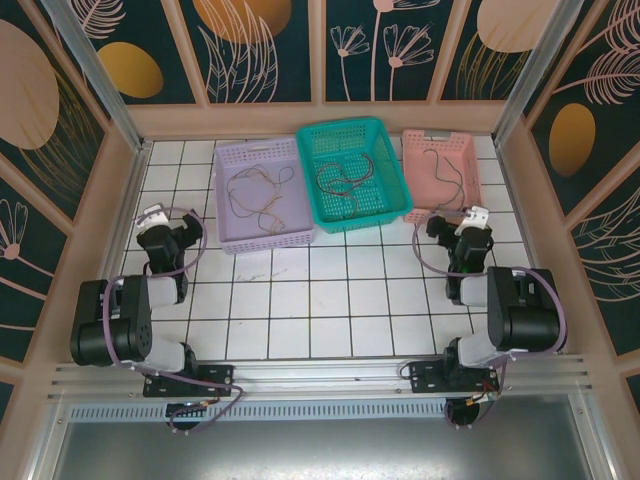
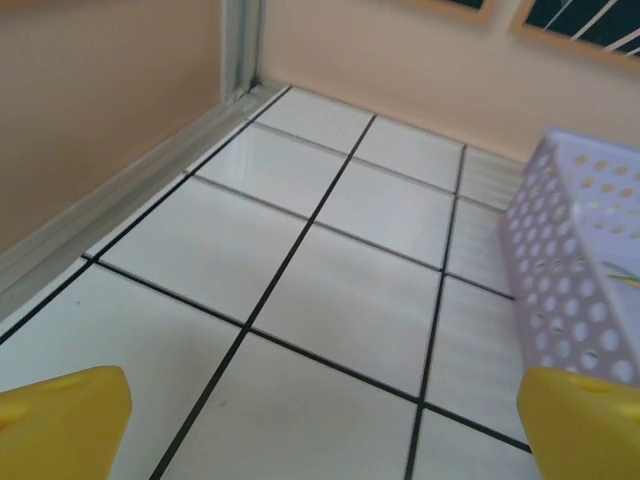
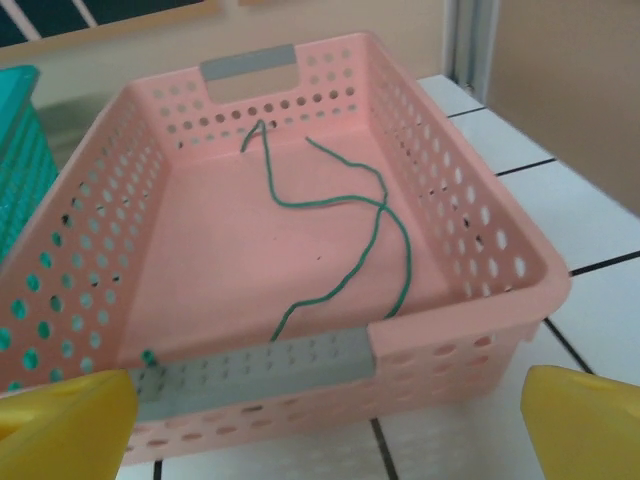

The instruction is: Untangle the cables

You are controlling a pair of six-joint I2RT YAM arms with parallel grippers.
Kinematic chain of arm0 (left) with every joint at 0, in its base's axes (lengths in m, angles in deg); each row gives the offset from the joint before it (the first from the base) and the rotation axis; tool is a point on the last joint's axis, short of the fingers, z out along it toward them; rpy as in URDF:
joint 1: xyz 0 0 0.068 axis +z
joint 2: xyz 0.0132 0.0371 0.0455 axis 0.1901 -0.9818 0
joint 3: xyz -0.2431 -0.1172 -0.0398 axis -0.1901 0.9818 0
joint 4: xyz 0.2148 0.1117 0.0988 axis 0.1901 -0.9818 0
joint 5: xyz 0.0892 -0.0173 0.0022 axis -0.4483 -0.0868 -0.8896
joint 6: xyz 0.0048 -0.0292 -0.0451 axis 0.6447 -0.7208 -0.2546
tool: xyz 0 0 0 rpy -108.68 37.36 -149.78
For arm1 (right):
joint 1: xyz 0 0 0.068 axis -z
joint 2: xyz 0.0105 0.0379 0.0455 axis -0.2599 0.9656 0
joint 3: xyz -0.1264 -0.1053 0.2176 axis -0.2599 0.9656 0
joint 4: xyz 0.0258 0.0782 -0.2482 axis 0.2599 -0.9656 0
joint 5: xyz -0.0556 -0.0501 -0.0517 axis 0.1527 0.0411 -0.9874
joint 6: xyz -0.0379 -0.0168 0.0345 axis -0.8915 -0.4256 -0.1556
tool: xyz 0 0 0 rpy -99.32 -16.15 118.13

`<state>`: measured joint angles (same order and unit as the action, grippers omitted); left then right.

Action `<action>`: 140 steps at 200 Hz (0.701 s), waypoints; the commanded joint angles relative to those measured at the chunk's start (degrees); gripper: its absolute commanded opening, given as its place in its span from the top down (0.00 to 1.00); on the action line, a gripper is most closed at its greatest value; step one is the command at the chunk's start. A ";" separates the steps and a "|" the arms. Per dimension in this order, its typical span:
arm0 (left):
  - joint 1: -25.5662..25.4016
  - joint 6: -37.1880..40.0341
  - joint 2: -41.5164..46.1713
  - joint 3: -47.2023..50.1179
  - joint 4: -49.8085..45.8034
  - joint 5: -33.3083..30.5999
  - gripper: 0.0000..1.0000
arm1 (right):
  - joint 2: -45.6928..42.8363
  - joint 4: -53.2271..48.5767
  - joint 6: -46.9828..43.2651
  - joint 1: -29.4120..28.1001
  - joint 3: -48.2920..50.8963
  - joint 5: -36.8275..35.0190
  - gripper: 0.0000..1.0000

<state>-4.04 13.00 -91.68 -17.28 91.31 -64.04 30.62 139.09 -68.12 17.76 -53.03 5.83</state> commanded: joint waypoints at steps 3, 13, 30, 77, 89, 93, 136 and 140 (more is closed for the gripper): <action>-1.25 3.98 2.22 5.64 14.68 2.37 0.01 | 1.59 11.71 -1.95 -0.97 3.18 2.59 0.01; -2.86 5.62 1.82 7.83 18.56 1.22 0.01 | 1.98 12.61 -1.06 -1.31 3.23 -1.06 0.01; -4.54 7.17 -6.55 9.96 33.13 0.91 0.01 | 1.79 13.01 -0.29 -1.63 3.64 -3.72 0.01; -4.98 7.34 -4.06 5.56 20.45 0.17 0.01 | 2.00 12.81 -0.80 -2.35 3.36 -5.13 0.01; -4.98 7.45 -4.15 5.58 20.51 0.04 0.01 | 1.97 12.64 -0.80 -2.48 3.21 -5.20 0.01; -4.94 7.49 -4.00 5.58 20.23 0.01 0.02 | 1.93 12.60 -0.80 -2.44 3.25 -5.22 0.01; -4.98 7.49 -3.81 6.06 20.90 0.28 0.01 | 2.01 12.55 -1.15 -2.71 3.11 -5.58 0.01; -4.98 7.49 -3.84 6.08 20.83 0.29 0.01 | 2.07 12.55 -1.22 -2.72 3.13 -5.53 0.01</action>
<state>-8.74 19.54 -95.90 -10.87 109.80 -63.85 32.28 148.46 -68.74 15.51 -49.75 1.13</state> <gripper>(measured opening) 0.985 0.989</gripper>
